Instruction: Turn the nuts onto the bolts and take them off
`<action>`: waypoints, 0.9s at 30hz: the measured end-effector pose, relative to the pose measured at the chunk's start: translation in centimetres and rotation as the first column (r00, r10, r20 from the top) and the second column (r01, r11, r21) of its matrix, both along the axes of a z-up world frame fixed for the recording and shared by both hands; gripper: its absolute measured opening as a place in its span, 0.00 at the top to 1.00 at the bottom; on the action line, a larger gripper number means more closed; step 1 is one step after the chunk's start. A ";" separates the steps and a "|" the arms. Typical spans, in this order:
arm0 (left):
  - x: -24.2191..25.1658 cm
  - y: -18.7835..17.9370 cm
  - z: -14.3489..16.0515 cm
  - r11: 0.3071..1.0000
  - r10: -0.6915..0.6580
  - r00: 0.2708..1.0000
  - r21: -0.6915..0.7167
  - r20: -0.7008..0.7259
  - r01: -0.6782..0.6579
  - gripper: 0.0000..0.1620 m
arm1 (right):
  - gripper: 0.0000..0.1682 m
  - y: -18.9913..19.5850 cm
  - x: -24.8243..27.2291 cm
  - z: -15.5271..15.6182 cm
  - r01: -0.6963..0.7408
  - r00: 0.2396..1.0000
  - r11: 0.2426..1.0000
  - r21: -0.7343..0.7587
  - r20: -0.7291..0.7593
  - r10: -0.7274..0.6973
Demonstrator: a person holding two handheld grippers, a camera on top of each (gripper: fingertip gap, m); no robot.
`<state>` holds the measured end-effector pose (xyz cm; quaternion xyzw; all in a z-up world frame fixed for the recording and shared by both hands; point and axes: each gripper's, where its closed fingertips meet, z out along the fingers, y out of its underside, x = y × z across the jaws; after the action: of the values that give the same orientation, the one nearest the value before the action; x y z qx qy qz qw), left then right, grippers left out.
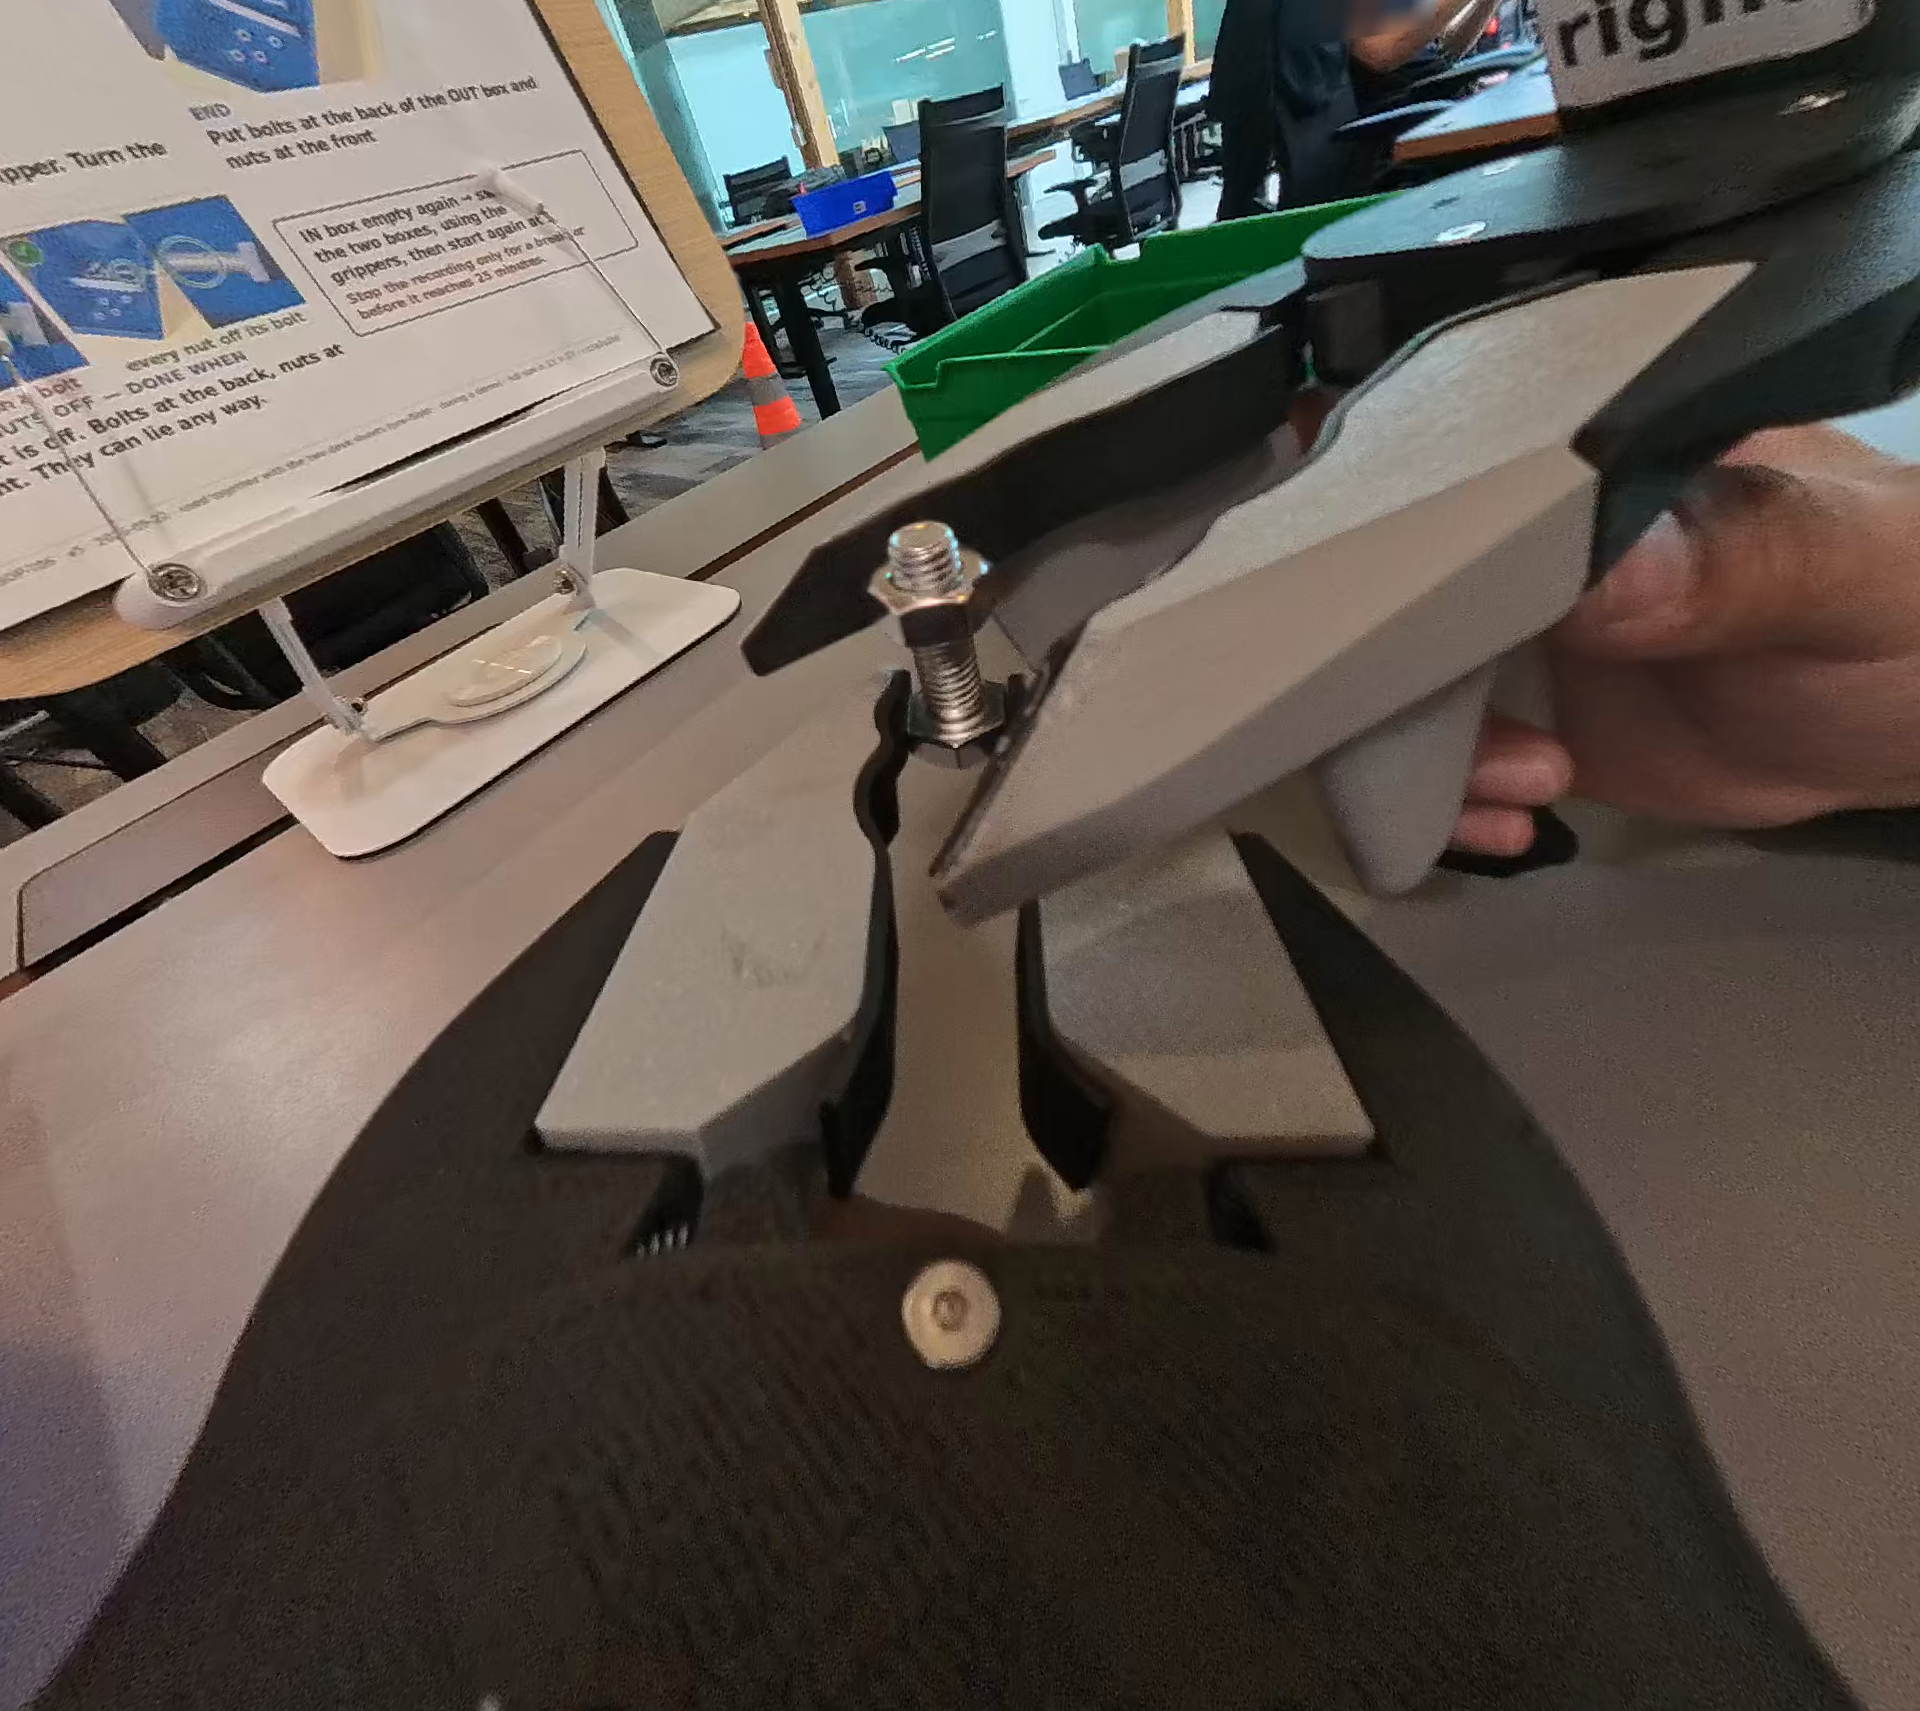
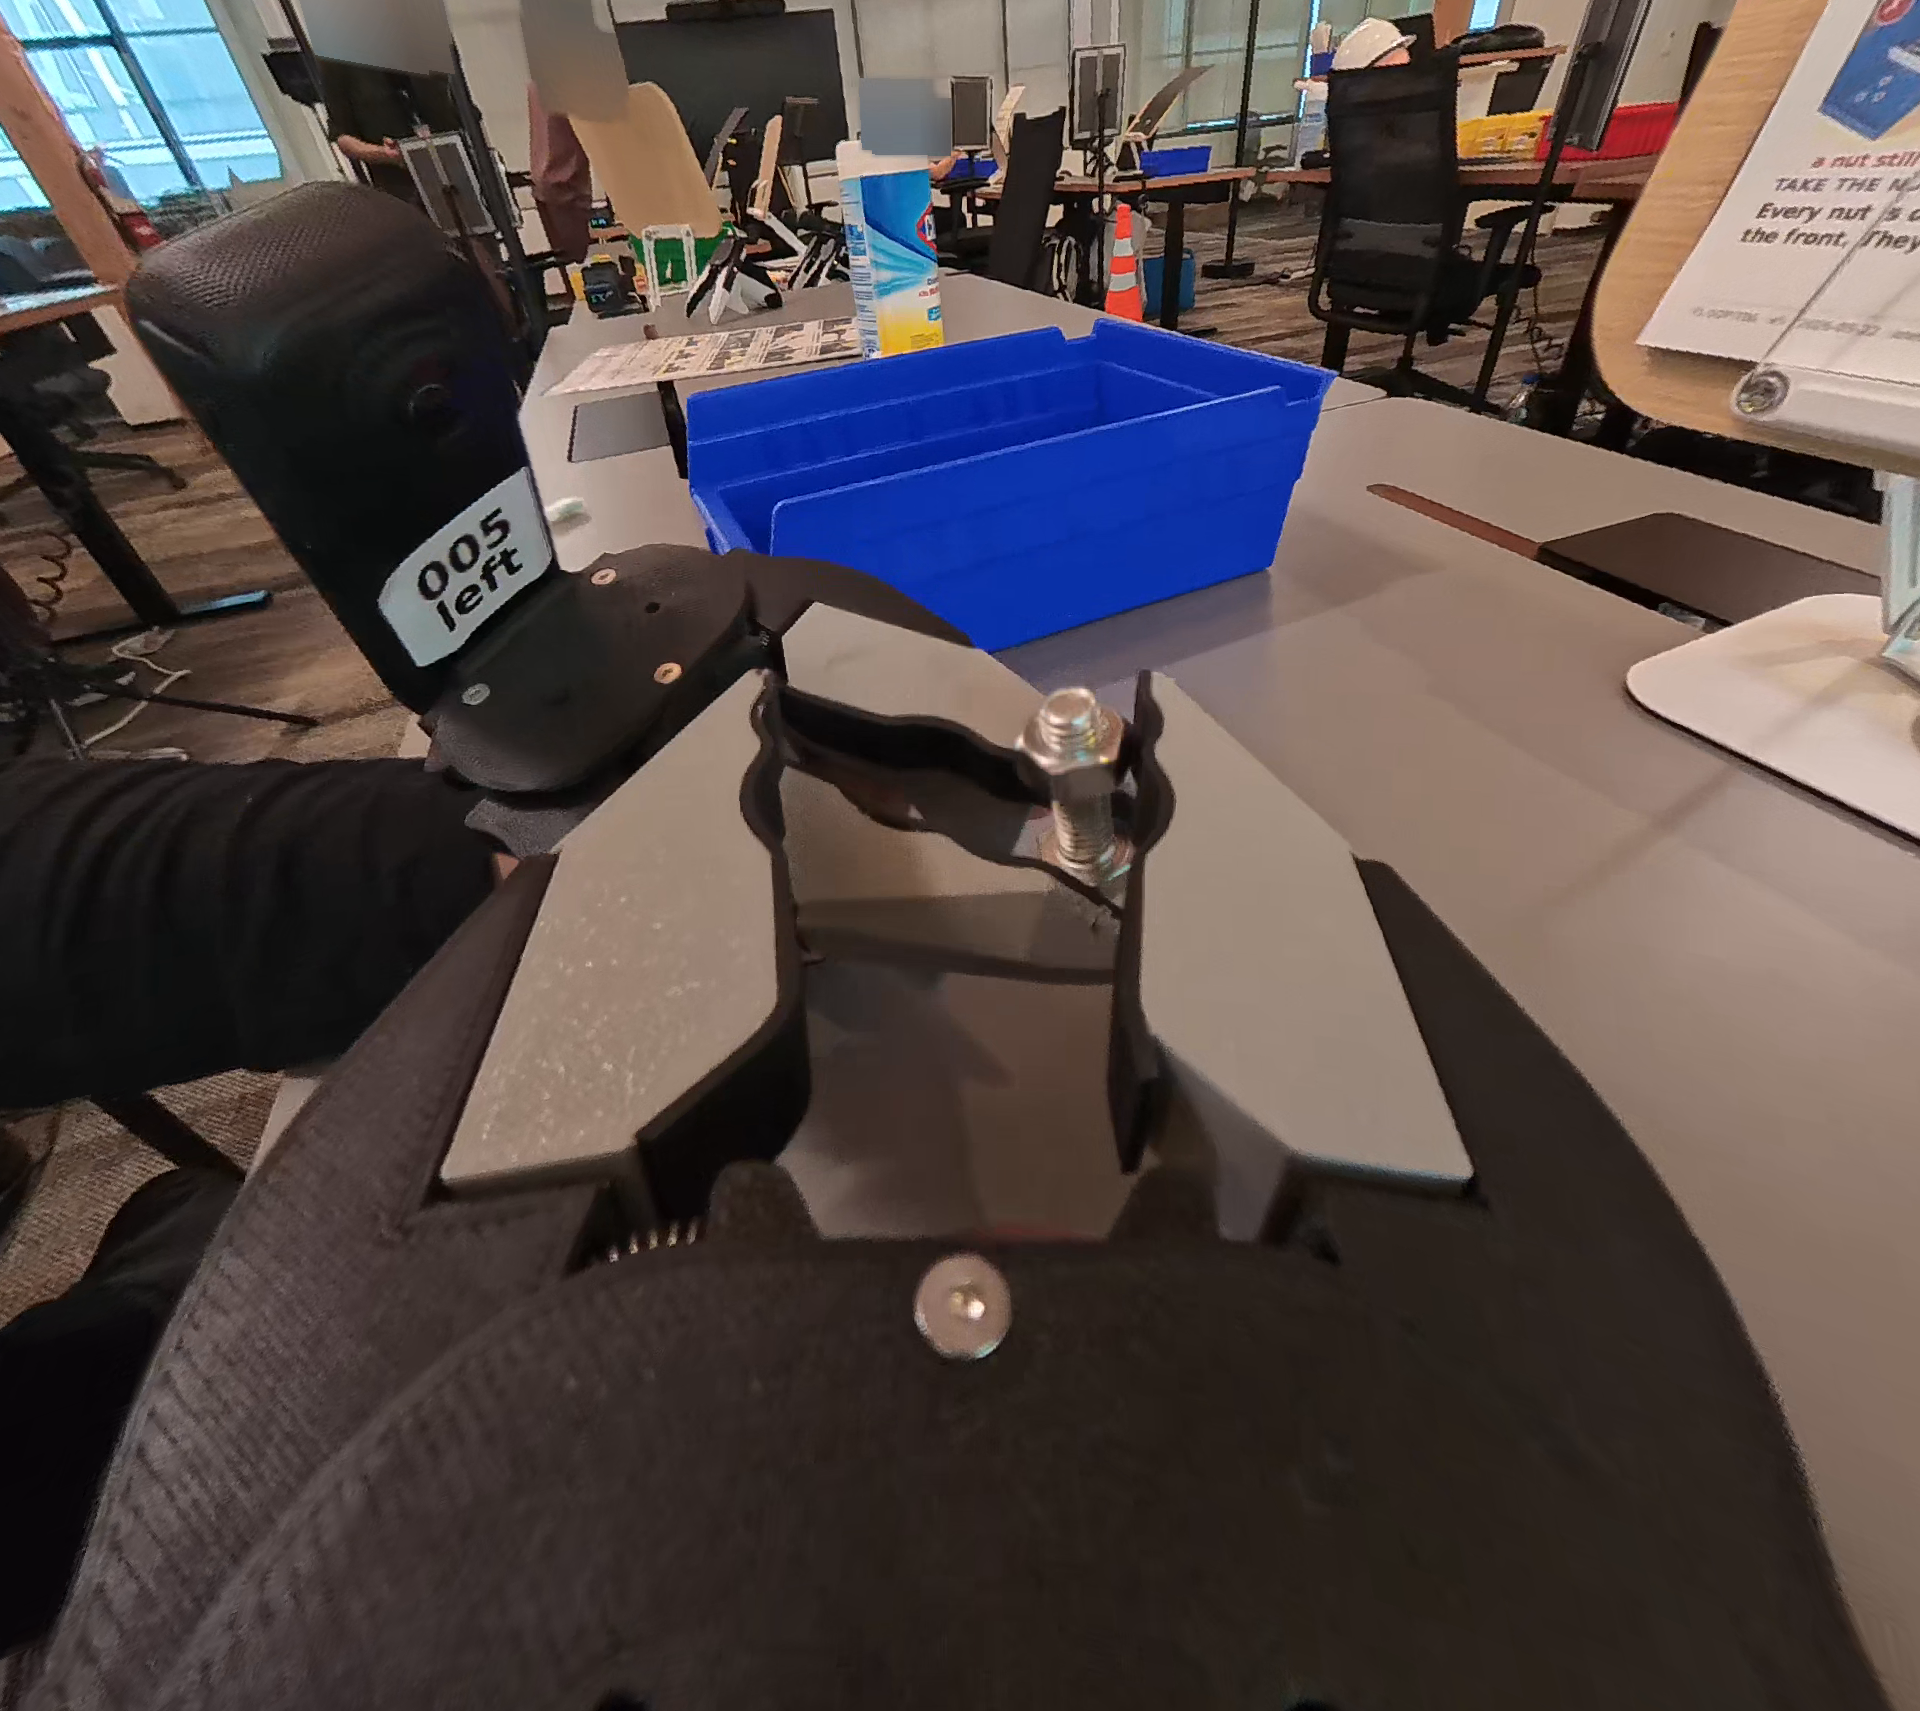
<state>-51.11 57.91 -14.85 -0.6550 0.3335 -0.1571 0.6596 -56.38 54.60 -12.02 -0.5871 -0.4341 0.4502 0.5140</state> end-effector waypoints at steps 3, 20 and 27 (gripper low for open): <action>-0.8 0.5 0.1 0.999 0.034 0.999 -0.012 0.020 -0.034 0.90 | 0.62 0.2 0.4 0.3 0.014 1.000 1.000 0.021 -0.002 -0.014; -1.0 0.7 -0.3 0.998 0.062 0.998 -0.005 -0.025 -0.062 0.90 | 0.62 0.2 0.5 0.5 0.020 1.000 1.000 0.012 -0.002 -0.020; -2.5 1.6 -0.4 0.991 0.120 0.993 -0.061 0.016 -0.119 0.90 | 0.63 0.2 0.7 0.2 0.018 1.000 1.000 0.024 0.024 -0.019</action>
<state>-53.58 59.53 -15.29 -0.6918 0.2821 -0.1337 0.6512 -55.63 54.77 -11.83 -0.5902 -0.4401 0.4332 0.5199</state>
